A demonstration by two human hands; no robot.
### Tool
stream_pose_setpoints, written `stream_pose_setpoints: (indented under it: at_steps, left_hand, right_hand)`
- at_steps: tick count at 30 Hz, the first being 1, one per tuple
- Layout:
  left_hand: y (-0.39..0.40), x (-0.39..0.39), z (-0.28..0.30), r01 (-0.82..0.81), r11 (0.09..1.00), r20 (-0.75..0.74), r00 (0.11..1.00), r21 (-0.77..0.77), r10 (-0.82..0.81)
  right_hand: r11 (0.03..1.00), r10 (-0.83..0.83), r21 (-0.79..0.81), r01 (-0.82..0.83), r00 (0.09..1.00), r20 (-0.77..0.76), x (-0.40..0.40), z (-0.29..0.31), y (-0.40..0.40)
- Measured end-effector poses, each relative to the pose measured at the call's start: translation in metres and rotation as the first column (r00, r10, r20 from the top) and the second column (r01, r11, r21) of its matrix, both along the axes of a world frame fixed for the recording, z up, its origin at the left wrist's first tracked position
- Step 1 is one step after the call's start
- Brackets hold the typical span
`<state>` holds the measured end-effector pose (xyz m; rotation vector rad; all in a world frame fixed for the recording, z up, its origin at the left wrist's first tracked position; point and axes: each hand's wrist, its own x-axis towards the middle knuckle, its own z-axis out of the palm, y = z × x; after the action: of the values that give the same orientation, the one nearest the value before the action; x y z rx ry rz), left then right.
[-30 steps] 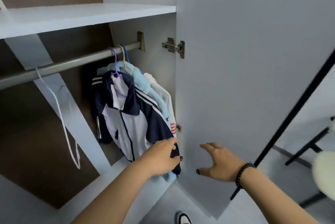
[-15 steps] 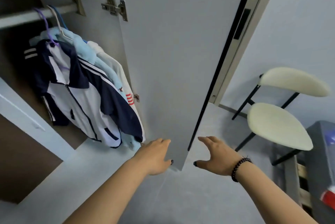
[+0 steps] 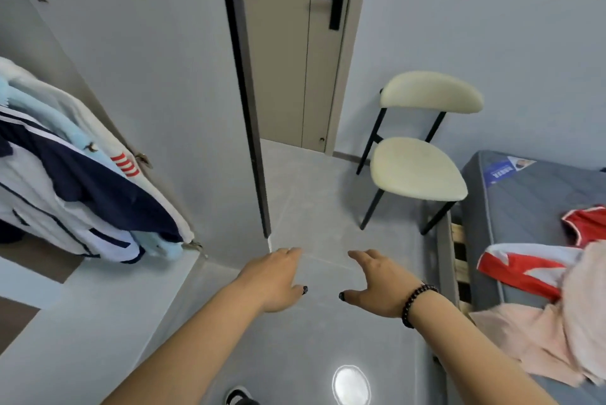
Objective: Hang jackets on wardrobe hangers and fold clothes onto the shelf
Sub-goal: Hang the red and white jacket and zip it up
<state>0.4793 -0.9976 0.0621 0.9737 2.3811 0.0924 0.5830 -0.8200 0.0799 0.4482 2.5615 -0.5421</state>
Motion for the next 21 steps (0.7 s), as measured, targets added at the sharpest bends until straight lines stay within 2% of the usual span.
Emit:
stream_pose_setpoints:
  at_steps: [13,21]
  left_hand:
    - [0.182,0.104,0.008,0.219,0.971,0.04,0.974,0.097,-0.224]
    - [0.263,0.112,0.001,0.354,0.931,0.062,0.931,0.087,-0.36]
  right_hand:
    - [0.967,-0.255,0.003,0.256,0.965,0.062,0.141,-0.008,0.138]
    - [0.921,-0.388,-0.003,0.389,0.92,0.052,0.166,-0.02,0.191]
